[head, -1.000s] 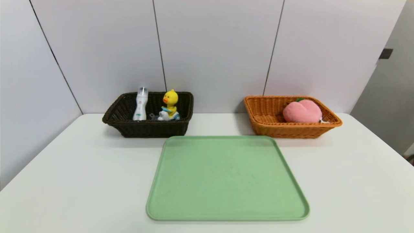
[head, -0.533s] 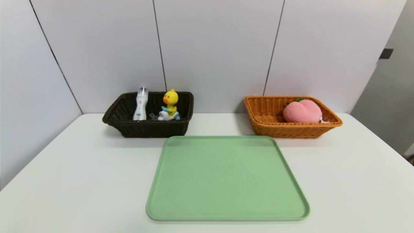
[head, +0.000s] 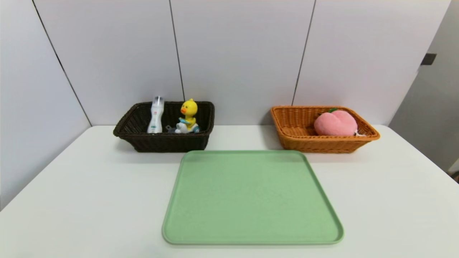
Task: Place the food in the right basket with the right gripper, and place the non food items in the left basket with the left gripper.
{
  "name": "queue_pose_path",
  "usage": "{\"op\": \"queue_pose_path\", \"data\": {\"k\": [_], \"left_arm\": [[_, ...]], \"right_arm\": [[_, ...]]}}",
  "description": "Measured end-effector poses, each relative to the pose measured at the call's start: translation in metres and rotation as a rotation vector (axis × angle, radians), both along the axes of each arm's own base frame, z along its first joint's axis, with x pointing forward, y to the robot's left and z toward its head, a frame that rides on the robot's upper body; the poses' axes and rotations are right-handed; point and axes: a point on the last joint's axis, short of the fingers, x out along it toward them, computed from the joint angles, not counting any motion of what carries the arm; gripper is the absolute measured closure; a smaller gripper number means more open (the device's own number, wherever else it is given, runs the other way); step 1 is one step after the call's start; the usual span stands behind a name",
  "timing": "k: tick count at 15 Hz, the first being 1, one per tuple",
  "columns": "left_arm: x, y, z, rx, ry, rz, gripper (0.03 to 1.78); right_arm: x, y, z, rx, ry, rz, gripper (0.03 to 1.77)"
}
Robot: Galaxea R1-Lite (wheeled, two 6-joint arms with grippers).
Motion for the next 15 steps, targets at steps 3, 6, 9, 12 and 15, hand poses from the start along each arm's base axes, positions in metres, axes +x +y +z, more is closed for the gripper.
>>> {"op": "queue_pose_path", "data": {"k": [3, 6, 9, 12, 15], "left_arm": [[0.001, 0.0, -0.005, -0.055, 0.056, 0.013, 0.12], [0.002, 0.003, -0.013, -0.09, 0.13, 0.122, 0.12], [0.002, 0.003, -0.013, -0.082, 0.132, 0.134, 0.12], [0.002, 0.003, -0.013, -0.129, 0.133, 0.13, 0.12], [0.002, 0.003, -0.013, -0.136, 0.134, 0.129, 0.12]], "right_arm": [[0.0, 0.0, -0.006, 0.096, 0.066, 0.006, 0.1], [0.0, 0.0, -0.007, 0.211, 0.072, -0.009, 0.1], [0.0, -0.001, -0.007, 0.262, 0.068, -0.033, 0.1], [0.0, -0.001, -0.007, 0.27, 0.068, -0.036, 0.1], [0.0, -0.001, -0.006, 0.271, 0.066, -0.036, 0.1]]}}
